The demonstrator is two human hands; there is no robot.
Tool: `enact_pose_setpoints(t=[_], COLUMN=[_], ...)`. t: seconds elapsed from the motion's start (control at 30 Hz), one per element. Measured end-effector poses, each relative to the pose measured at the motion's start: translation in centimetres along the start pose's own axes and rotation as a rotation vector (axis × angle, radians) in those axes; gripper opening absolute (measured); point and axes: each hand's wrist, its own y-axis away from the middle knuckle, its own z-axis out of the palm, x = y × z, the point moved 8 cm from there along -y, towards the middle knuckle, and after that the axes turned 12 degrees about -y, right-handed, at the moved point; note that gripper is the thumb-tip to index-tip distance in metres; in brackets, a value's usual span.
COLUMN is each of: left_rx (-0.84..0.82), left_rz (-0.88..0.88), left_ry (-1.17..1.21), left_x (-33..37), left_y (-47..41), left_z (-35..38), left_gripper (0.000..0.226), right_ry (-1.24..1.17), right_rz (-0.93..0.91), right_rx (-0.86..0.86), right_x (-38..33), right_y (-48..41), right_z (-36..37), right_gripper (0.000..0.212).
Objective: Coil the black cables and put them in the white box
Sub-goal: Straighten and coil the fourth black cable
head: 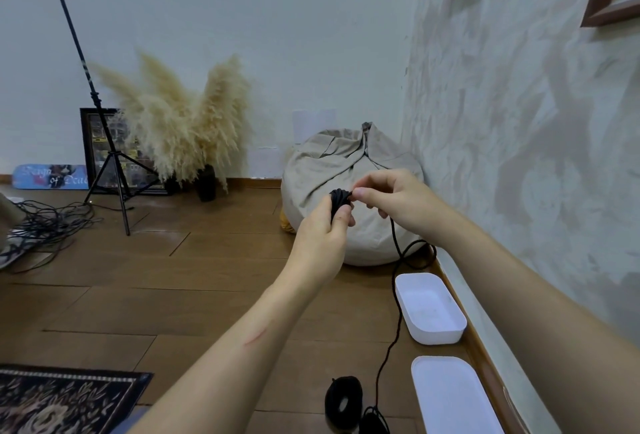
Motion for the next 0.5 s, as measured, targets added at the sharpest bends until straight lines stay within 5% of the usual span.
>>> enact_pose_setpoints(t=[0.5], left_rx=[-0.083], left_rz=[0.001], left_ry=[0.037], left_x=[0.1], left_y=[-0.2], left_z=[0.0], left_gripper=[0.018], right_ry=[0.263], right_rz=[-0.137], right_rx=[-0.006], right_x=[-1.0], right_y=[-0.5], right_z=[0.5], right_gripper=[0.012])
